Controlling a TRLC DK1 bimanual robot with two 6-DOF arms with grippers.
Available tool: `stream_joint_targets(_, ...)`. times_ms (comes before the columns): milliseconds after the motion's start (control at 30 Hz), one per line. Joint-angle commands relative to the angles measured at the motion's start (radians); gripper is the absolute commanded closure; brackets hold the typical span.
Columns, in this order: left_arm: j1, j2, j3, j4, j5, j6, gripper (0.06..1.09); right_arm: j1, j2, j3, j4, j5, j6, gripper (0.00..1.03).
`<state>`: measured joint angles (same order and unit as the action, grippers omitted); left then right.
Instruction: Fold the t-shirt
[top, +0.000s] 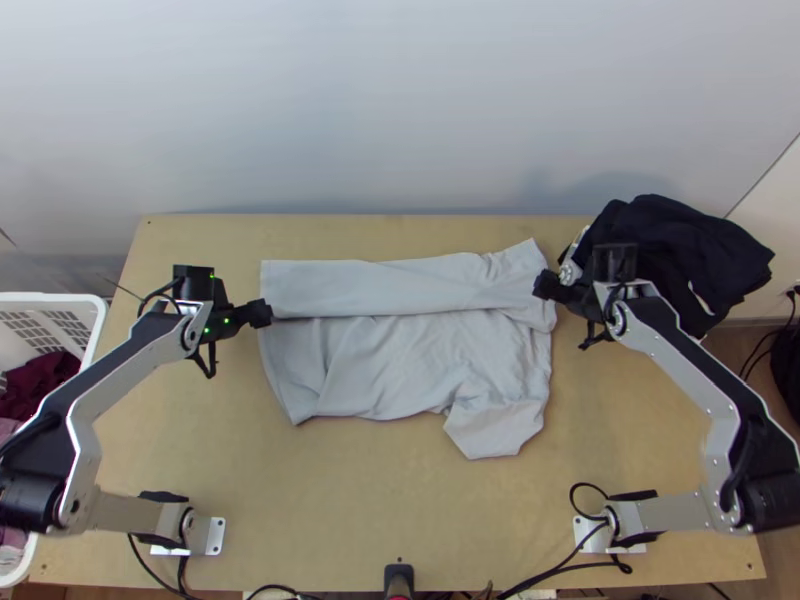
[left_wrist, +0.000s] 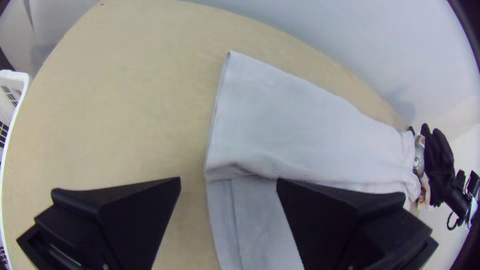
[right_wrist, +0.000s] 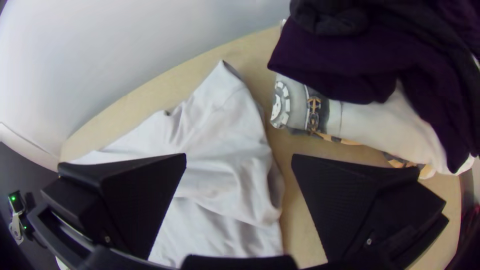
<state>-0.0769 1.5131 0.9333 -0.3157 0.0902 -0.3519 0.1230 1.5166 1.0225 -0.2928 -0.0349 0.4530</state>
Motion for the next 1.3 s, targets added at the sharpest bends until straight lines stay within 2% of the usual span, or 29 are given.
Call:
stream_joint_targets(0,-0.095,-0.172,0.013,-0.229,0.034,-0.006,0.13,0.0,-0.096,0.022,-0.062,0.0,0.004,0.04)
stream_joint_targets(100,-0.185,-0.264,-0.013,-0.307,0.036,-0.038,0.13,0.0,-0.134,0.007,-0.095,0.0,0.009,0.04)
stream_joint_targets(233,-0.285,-0.346,-0.08,-0.327,0.032,-0.088,0.14,0.013,-0.191,-0.015,-0.138,-0.002,0.01,0.04)
stream_joint_targets(467,-0.406,-0.398,-0.183,-0.361,-0.004,-0.15,0.14,0.075,-0.312,-0.024,-0.318,-0.1,0.01,0.04)
stream_joint_targets(733,-0.488,-0.38,-0.252,-0.341,-0.018,-0.196,0.14,0.072,-0.455,-0.111,-0.364,-0.111,0.007,0.04)
stream_joint_targets(1067,-0.514,-0.269,-0.283,-0.281,-0.023,-0.202,0.14,0.083,-0.484,-0.117,-0.424,-0.114,0.004,0.04)
stream_joint_targets(1100,-0.514,-0.263,-0.284,-0.273,-0.023,-0.202,0.16,0.087,-0.484,-0.114,-0.431,-0.117,0.004,0.04)
stream_joint_targets(1200,-0.512,-0.252,-0.284,-0.244,-0.027,-0.203,0.33,0.099,-0.484,-0.113,-0.445,-0.131,0.004,0.04)
stream_joint_targets(1267,-0.511,-0.245,-0.284,-0.223,-0.03,-0.203,0.34,0.112,-0.484,-0.113,-0.46,-0.142,0.003,0.04)
